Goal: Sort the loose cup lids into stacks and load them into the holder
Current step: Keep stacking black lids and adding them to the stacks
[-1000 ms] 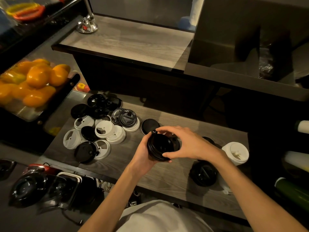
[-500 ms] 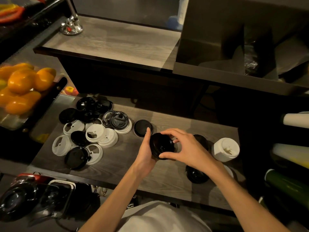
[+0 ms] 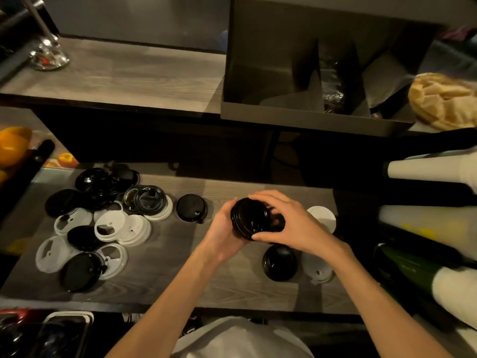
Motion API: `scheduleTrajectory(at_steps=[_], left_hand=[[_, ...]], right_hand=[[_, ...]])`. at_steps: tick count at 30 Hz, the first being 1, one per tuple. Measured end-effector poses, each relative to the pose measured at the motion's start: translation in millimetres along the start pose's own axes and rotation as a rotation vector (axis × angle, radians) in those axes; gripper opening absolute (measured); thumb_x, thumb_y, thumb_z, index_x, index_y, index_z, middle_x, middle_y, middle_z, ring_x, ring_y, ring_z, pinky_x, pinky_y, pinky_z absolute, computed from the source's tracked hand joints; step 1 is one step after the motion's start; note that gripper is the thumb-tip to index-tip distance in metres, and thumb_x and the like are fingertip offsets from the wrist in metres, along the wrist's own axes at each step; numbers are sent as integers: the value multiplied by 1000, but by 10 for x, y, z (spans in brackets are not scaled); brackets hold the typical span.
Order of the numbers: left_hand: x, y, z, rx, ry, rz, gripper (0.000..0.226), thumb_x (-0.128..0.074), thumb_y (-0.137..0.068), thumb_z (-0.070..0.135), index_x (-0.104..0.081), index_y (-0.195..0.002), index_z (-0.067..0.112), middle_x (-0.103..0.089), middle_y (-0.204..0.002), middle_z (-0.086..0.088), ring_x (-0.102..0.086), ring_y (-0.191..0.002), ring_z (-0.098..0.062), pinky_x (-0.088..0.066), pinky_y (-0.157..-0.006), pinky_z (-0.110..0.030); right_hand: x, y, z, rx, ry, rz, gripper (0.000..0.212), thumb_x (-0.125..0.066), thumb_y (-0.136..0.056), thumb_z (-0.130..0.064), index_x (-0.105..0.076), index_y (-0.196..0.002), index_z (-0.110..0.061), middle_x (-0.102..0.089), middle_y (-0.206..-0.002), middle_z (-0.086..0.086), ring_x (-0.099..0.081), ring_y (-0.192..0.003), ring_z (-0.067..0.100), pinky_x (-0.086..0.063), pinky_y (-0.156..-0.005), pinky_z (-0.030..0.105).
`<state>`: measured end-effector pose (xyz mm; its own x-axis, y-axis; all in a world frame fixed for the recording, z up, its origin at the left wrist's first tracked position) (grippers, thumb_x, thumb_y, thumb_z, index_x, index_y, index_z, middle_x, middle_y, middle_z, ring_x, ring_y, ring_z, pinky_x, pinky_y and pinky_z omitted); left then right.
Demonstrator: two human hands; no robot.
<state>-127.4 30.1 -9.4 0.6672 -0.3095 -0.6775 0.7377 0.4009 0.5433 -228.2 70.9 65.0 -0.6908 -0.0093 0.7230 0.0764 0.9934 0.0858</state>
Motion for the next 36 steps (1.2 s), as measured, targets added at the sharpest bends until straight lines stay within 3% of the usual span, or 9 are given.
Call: scheduleTrajectory(at_steps=[5, 10, 13, 18, 21, 24, 28, 33, 36], left_hand=[[-250, -105, -27, 13, 35, -32, 60, -26, -107, 51, -63, -134, 13, -70, -128, -15, -72, -110, -24, -50, -96, -41], [-590, -214, 153, -21, -140, -26, 63, -31, -103, 61, -72, -114, 15, -77, -112, -11, -76, -99, -21, -53, -92, -39], [-781, -308, 296, -50, -321, -35, 70, -27, -98, 72, -70, -120, 22, -75, -121, -7, -71, -112, -19, -53, -100, -40], [-872, -497, 400, -49, -372, -85, 79, -18, -96, 77, -61, -132, 22, -72, -124, -5, -69, -115, -22, -57, -90, -43], [-513, -611, 351, -90, -468, 79, 62, -24, -104, 62, -61, -127, 17, -70, -120, -10, -67, -111, -24, -56, -86, -36], [70, -739, 151, -95, -577, 288, 39, -42, -109, 27, -58, -134, 1, -64, -131, -21, -64, -118, -30, -55, -86, -28], [395, -810, -191, -29, -610, 299, 33, -43, -106, 4, -57, -135, -4, -63, -129, -20, -62, -121, -32, -52, -93, -29], [551, -734, -463, -7, -710, 314, 21, -45, -101, -9, -63, -110, -5, -65, -93, -13, -66, -84, -22, -58, -70, -21], [634, -651, -689, 79, -695, 278, 26, -40, -99, -17, -63, -99, -6, -63, -83, -13, -66, -62, -12, -54, -57, -18]], right_hand=[[119, 10, 136, -30, 35, 41, 83, -81, -80, -52, -40, -152, -43, -39, -155, -21, -40, -143, 6, -43, -116, 44], [426, -49, 278, -84, 37, 66, 87, -84, -73, -58, -41, -147, -46, -50, -147, -14, -49, -137, 10, -48, -111, 46], [614, -121, 295, -98, 58, 92, 90, -87, -73, -53, -40, -148, -42, -52, -145, -11, -49, -136, 11, -48, -112, 44], [738, -189, 492, -151, -9, 168, 89, -88, -73, -44, -40, -148, -39, -55, -142, -10, -52, -133, 13, -49, -109, 41], [579, -193, 818, -252, 59, 147, 91, -88, -74, -39, -37, -150, -36, -53, -145, -2, -50, -135, 21, -49, -108, 45], [184, -156, 1161, -351, 164, 13, 93, -89, -75, -37, -35, -151, -30, -52, -143, 5, -49, -135, 26, -49, -106, 44], [-138, -57, 1414, -403, 159, -77, 88, -88, -75, -33, -38, -148, -29, -50, -140, 6, -49, -133, 28, -49, -105, 43], [-120, 100, 1346, -412, 120, -19, 89, -88, -77, -36, -37, -150, -31, -47, -145, 3, -46, -135, 24, -44, -108, 40], [-394, 385, 1257, -393, 114, -69, 91, -86, -78, -36, -34, -152, -32, -37, -149, -2, -41, -138, 20, -39, -113, 35]])
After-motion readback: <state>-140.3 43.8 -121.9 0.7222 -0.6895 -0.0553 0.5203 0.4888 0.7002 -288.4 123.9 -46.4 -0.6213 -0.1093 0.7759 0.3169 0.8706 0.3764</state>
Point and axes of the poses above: each hand's wrist, its own y-axis away from the middle knuckle, its own x-axis out of the back of the hand, z = x × y, the point moved 9 cm from there along -y, towards the middle knuckle
